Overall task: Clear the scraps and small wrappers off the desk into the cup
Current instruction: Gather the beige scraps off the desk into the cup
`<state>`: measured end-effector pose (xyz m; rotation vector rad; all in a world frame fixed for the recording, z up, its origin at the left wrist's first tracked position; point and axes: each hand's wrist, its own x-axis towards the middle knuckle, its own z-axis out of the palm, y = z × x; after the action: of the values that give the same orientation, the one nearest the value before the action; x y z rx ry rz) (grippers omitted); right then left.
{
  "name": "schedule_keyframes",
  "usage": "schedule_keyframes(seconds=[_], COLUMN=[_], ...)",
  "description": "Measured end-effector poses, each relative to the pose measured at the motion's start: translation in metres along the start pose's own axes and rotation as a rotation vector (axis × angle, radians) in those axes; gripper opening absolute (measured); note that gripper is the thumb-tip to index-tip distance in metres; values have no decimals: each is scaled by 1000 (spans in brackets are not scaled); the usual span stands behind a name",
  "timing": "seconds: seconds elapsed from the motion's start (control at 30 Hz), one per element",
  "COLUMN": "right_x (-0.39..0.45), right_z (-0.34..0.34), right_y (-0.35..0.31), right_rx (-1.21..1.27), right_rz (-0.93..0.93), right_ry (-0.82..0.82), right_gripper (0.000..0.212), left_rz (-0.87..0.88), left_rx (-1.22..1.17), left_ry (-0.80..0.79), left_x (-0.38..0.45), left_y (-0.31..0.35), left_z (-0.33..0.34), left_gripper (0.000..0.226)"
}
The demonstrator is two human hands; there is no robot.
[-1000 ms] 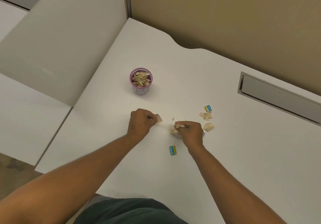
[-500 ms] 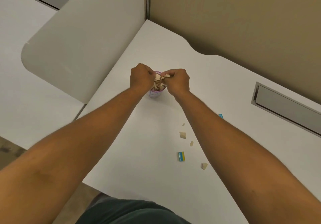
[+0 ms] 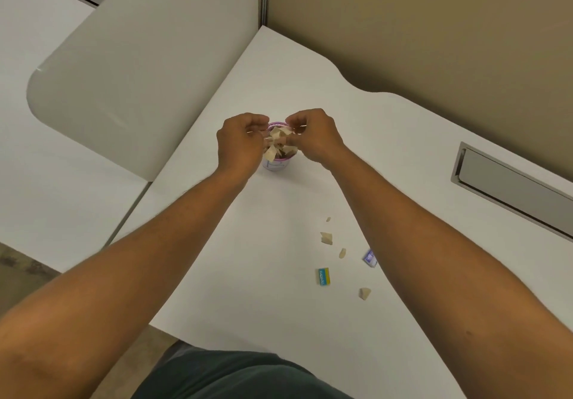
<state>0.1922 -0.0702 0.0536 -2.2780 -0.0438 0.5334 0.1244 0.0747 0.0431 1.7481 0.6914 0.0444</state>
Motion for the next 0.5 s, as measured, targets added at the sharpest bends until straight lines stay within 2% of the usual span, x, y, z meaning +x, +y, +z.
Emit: schedule_keyframes(seconds=[0.13, 0.27, 0.4, 0.5], right_x=[-9, -40, -81, -102], right_z=[-26, -59, -78, -82], right_y=[13, 71, 161, 209], right_rx=[71, 92, -98, -239], right_rz=[8, 102, 284, 366], right_ry=[83, 223, 301, 254], right_gripper=[36, 21, 29, 43], left_rz=[130, 215, 245, 280], left_rx=[49, 185, 453, 672], left_ry=[12, -17, -316, -562], left_x=[-25, -52, -77, -94], left_y=[-15, -45, -89, -113], left_z=[0, 1, 11, 26], left_gripper=[29, 24, 23, 50])
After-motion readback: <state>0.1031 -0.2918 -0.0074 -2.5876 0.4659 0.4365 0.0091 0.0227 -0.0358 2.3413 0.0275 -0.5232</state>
